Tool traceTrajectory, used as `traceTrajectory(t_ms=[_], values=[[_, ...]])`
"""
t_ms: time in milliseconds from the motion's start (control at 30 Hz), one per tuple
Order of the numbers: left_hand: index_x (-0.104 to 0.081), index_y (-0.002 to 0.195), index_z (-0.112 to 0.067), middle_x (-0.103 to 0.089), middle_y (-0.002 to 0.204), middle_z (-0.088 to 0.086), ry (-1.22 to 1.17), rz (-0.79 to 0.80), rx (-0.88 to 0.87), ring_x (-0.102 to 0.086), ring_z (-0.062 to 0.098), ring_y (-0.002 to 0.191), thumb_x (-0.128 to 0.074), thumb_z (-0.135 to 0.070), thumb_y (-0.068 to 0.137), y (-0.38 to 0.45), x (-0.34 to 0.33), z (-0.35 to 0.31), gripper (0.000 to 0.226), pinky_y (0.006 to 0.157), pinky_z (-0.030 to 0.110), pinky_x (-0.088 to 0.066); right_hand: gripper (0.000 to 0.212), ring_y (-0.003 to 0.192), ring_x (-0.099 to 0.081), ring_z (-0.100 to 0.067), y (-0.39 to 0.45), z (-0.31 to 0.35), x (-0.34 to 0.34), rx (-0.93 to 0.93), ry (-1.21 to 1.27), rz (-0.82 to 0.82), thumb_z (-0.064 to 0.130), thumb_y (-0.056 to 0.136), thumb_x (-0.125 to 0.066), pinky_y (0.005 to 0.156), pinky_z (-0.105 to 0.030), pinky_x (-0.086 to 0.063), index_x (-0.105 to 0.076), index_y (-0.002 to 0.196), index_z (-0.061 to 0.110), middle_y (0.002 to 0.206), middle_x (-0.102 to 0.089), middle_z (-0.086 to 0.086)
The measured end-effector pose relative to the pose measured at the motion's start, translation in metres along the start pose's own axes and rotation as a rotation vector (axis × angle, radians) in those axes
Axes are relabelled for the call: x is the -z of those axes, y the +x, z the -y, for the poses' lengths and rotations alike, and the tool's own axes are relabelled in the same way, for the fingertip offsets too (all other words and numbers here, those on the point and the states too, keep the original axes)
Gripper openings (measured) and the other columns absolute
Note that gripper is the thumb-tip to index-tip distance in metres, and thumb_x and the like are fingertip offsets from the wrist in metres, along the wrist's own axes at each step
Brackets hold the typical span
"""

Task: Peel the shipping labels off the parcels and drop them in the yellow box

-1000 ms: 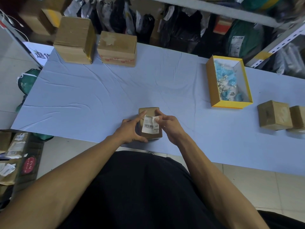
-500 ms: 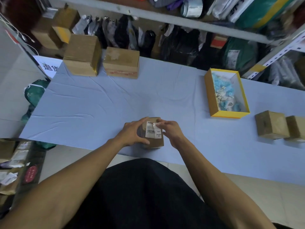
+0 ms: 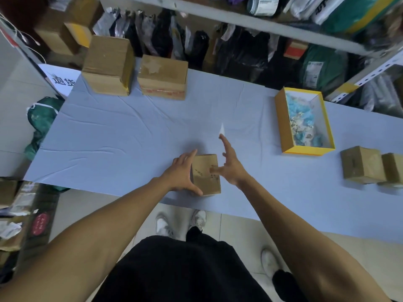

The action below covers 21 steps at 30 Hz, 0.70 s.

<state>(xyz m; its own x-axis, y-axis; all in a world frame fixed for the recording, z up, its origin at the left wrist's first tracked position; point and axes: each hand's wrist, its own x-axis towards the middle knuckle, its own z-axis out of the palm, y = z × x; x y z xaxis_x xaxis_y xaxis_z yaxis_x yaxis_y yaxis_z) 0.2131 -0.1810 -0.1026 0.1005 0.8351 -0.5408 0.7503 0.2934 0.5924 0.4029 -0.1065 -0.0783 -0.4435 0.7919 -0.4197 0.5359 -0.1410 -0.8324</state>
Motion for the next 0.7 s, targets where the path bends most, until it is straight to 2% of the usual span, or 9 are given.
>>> traceTrajectory(t_ms=[100,200,300,367,433,500,567,633,700], values=[[0.002,0.154,-0.025,-0.008,0.161,0.003,0.011,0.007,-0.007,-0.010,0.028,0.147,-0.091,-0.056,0.047,0.007,-0.001,0.003,0.145,0.114,0.048,-0.029,0.138,0.145,-0.013,-0.025,0.006,-0.015,-0.010,0.043,-0.297,0.206,0.033,0.056,-0.092,0.116,-0.046,-0.025,0.008,0.151,0.040,0.159,-0.004,0.008],[-0.014,0.150,-0.024,-0.032,0.150,0.003,-0.021,-0.017,-0.039,-0.033,0.024,0.136,-0.091,-0.054,0.044,0.014,-0.001,0.005,0.135,0.104,0.043,-0.040,0.145,0.135,-0.026,-0.027,0.012,-0.022,-0.015,0.049,-0.348,0.202,0.041,0.049,-0.095,0.106,-0.041,-0.032,0.008,0.151,0.041,0.151,-0.022,-0.005],[-0.034,0.134,-0.034,-0.056,0.123,-0.007,-0.107,-0.071,-0.063,-0.056,0.018,0.109,-0.089,-0.055,0.042,0.026,0.005,0.013,0.110,0.088,0.042,-0.050,0.133,0.117,-0.043,-0.028,0.024,-0.022,-0.014,0.081,-0.323,0.120,0.040,0.051,-0.093,0.092,-0.041,-0.043,-0.002,0.148,0.047,0.130,-0.045,-0.011],[-0.049,0.114,-0.035,-0.064,0.104,-0.010,-0.162,-0.141,-0.095,-0.061,0.016,0.093,-0.086,-0.056,0.048,0.042,0.015,0.015,0.079,0.080,0.044,-0.053,0.116,0.097,-0.057,-0.030,0.039,-0.017,-0.007,0.081,-0.279,0.030,0.034,0.062,-0.088,0.079,-0.042,-0.049,-0.010,0.147,0.049,0.107,-0.058,-0.014],[-0.056,0.094,-0.032,-0.067,0.085,-0.010,-0.239,-0.239,-0.119,-0.063,0.015,0.080,-0.083,-0.054,0.059,0.061,0.021,0.015,0.049,0.075,0.046,-0.053,0.096,0.081,-0.061,-0.028,0.054,-0.012,-0.004,0.079,-0.280,-0.076,0.035,0.075,-0.080,0.074,-0.040,-0.050,-0.018,0.147,0.045,0.090,-0.066,-0.012],[-0.060,0.086,-0.027,-0.065,0.075,-0.009,-0.237,-0.354,-0.144,-0.061,0.015,0.071,-0.075,-0.056,0.070,0.076,0.023,0.014,0.037,0.069,0.044,-0.052,0.082,0.076,-0.062,-0.021,0.066,-0.012,-0.003,0.104,-0.312,-0.198,0.038,0.084,-0.072,0.073,-0.033,-0.049,-0.023,0.150,0.039,0.086,-0.071,-0.002],[-0.064,0.095,-0.023,-0.068,0.082,-0.005,-0.208,-0.438,-0.178,-0.063,0.017,0.074,-0.063,-0.061,0.075,0.081,0.020,0.012,0.042,0.069,0.041,-0.052,0.079,0.082,-0.064,-0.016,0.071,-0.014,0.000,0.139,-0.272,-0.246,0.035,0.088,-0.068,0.076,-0.028,-0.050,-0.022,0.152,0.038,0.093,-0.073,0.004],[-0.060,0.123,-0.023,-0.067,0.118,-0.001,-0.228,-0.401,-0.182,-0.063,0.018,0.107,-0.067,-0.059,0.074,0.078,0.015,0.014,0.060,0.088,0.037,-0.052,0.090,0.107,-0.062,-0.011,0.064,-0.018,0.007,0.164,-0.148,-0.148,0.036,0.084,-0.073,0.089,-0.025,-0.048,-0.013,0.151,0.044,0.121,-0.067,0.005],[-0.031,0.150,-0.028,-0.033,0.155,-0.005,-0.227,-0.219,-0.148,-0.032,0.010,0.141,-0.082,-0.055,0.063,0.070,0.013,0.020,0.105,0.110,0.030,-0.034,0.112,0.131,-0.044,-0.003,0.052,-0.026,0.016,0.166,-0.116,0.022,0.036,0.073,-0.084,0.101,-0.023,-0.041,-0.004,0.151,0.048,0.146,-0.046,0.010]])
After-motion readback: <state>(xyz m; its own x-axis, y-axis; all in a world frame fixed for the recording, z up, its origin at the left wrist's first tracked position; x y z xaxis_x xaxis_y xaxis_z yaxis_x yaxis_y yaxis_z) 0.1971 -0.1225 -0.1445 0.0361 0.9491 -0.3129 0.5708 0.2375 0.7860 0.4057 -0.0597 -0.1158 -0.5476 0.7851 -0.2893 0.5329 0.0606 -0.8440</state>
